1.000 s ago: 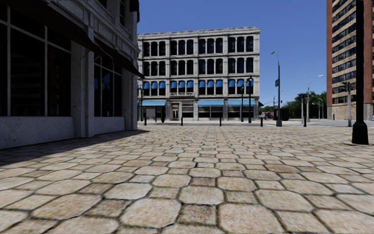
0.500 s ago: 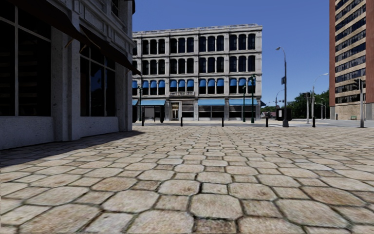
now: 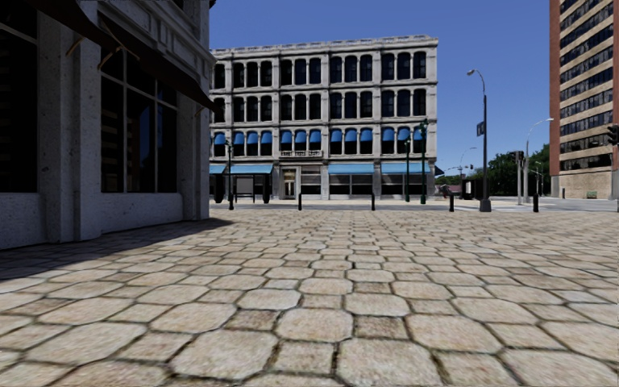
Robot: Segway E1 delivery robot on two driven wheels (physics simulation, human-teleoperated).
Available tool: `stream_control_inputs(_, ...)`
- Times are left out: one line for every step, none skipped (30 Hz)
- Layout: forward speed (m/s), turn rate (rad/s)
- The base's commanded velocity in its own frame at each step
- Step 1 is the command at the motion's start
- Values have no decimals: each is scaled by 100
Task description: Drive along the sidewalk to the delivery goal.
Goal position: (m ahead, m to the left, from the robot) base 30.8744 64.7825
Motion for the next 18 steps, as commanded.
stream_control_inputs(200, 0)
stream_control_inputs(200, 0)
stream_control_inputs(200, 0)
stream_control_inputs(200, 0)
stream_control_inputs(200, 0)
stream_control_inputs(200, 0)
stream_control_inputs(200, 0)
stream_control_inputs(200, 0)
stream_control_inputs(200, 0)
stream_control_inputs(200, 0)
stream_control_inputs(200, 0)
stream_control_inputs(200, 0)
stream_control_inputs(200, 0)
stream_control_inputs(200, 0)
stream_control_inputs(200, 0)
stream_control_inputs(200, 0)
stream_control_inputs(200, 0)
stream_control_inputs(200, 0)
